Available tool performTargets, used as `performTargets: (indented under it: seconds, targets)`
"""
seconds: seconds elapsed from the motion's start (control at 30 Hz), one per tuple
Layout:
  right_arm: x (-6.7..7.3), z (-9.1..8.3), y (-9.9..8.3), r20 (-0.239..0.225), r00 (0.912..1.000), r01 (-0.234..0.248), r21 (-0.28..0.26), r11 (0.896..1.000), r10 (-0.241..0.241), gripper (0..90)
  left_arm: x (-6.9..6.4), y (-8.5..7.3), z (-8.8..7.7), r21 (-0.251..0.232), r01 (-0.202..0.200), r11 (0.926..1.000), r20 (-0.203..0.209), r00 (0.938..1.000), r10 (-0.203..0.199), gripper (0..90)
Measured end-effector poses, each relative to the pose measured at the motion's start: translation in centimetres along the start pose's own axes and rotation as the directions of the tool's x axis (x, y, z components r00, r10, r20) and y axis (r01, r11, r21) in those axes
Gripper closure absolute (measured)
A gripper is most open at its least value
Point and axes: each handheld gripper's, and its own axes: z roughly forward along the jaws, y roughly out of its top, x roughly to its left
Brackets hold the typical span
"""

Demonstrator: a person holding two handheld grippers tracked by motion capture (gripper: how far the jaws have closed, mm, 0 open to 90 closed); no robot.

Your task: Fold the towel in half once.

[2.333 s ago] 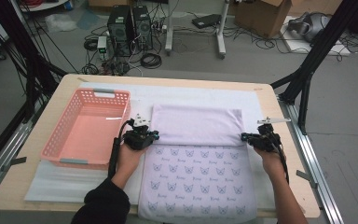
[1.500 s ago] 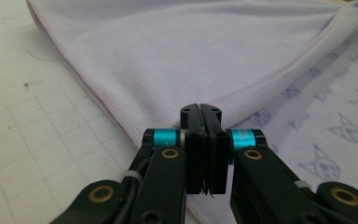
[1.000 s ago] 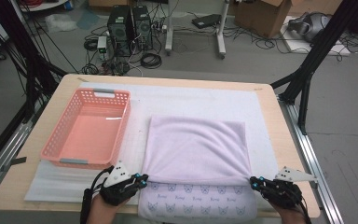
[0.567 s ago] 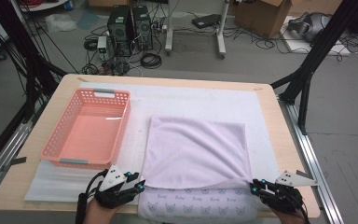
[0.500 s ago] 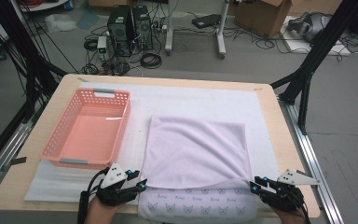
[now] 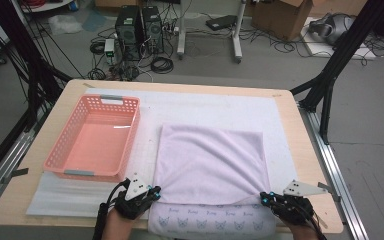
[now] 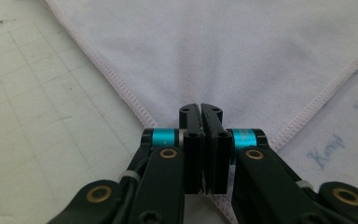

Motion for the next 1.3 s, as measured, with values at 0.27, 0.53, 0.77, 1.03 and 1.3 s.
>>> performTargets:
  seconds: [0.27, 0.53, 0.77, 1.03, 1.3]
  targets:
    - [0.1, -1.8, -0.6, -0.038, 0.9993, 0.001, -0.03, 1.0, -0.002, 88.6, -0.5, 0.3, -2.0, -0.054, 0.026, 0.9982, 0.048, 0.9986, -0.023, 88.3]
    - [1.4, -4.4, -2.0, -0.072, 0.9974, -0.006, -0.06, 0.998, 0.001, 88.9, -1.5, -0.4, -4.2, -0.074, 0.032, 0.9968, 0.093, 0.9953, -0.025, 88.3]
    - [3.1, -6.8, -3.9, -0.091, 0.9958, -0.003, -0.057, 0.998, -0.003, 88.9, -2.4, -1.2, -5.5, -0.058, 0.028, 0.9979, 0.167, 0.9857, -0.018, 86.9]
    - [1.6, -5.5, -2.2, -0.015, 0.9991, -0.042, -0.088, 0.995, 0.041, 66.0, -0.3, 1.1, -2.8, -0.112, 0.06, 0.9918, 0.124, 0.9912, -0.046, 53.8]
    - [-2.0, 0.7, 1.8, 0.146, 0.9845, -0.095, -0.024, 0.995, 0.098, 62.3, 2.5, 3.9, 1.4, -0.11, 0.104, 0.9885, 0.101, 0.9906, -0.093, 48.2]
